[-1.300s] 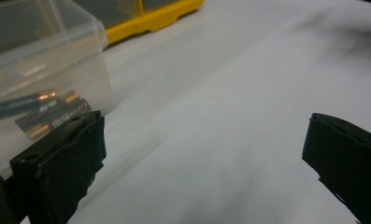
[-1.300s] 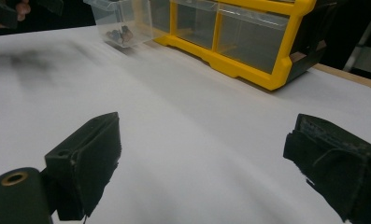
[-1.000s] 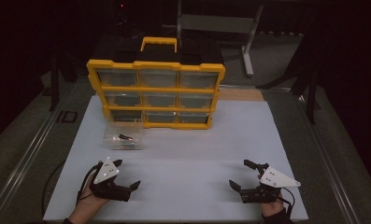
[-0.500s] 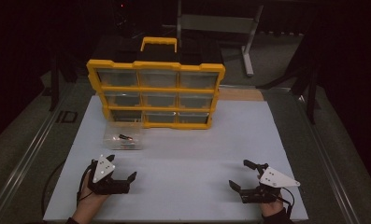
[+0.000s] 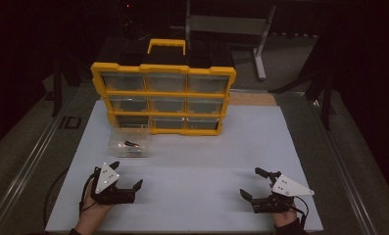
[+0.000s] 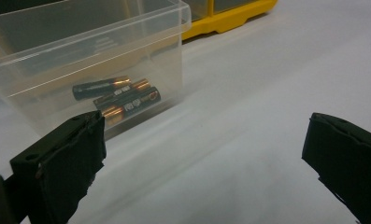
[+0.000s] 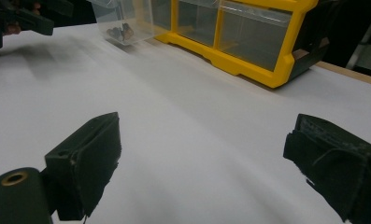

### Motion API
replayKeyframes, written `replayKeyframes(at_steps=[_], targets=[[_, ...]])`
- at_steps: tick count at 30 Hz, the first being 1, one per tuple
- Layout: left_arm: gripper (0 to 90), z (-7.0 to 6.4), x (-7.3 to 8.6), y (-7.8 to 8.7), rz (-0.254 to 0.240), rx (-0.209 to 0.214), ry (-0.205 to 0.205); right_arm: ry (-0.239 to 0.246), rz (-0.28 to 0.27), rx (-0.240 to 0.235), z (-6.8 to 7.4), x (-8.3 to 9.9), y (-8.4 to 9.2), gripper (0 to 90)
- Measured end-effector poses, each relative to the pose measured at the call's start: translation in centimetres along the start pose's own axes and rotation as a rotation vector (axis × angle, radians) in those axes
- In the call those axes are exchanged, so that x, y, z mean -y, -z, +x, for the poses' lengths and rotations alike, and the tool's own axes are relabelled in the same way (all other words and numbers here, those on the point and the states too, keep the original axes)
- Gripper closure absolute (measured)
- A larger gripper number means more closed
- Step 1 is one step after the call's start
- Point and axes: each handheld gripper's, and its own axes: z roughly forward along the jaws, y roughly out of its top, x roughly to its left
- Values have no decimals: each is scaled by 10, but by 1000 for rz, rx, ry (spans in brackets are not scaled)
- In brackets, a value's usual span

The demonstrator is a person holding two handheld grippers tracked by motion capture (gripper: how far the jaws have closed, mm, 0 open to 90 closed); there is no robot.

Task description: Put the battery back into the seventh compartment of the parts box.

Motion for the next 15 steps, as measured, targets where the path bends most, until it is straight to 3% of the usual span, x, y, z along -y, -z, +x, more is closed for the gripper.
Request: replayKeyframes(at_steps=[4, 15], targets=[[0, 1, -1, 2, -21, 37, 10, 2, 2, -1, 0, 0, 0, 90], [0, 0, 0, 1, -4, 19, 4, -1, 2, 1, 0, 0, 0, 90]])
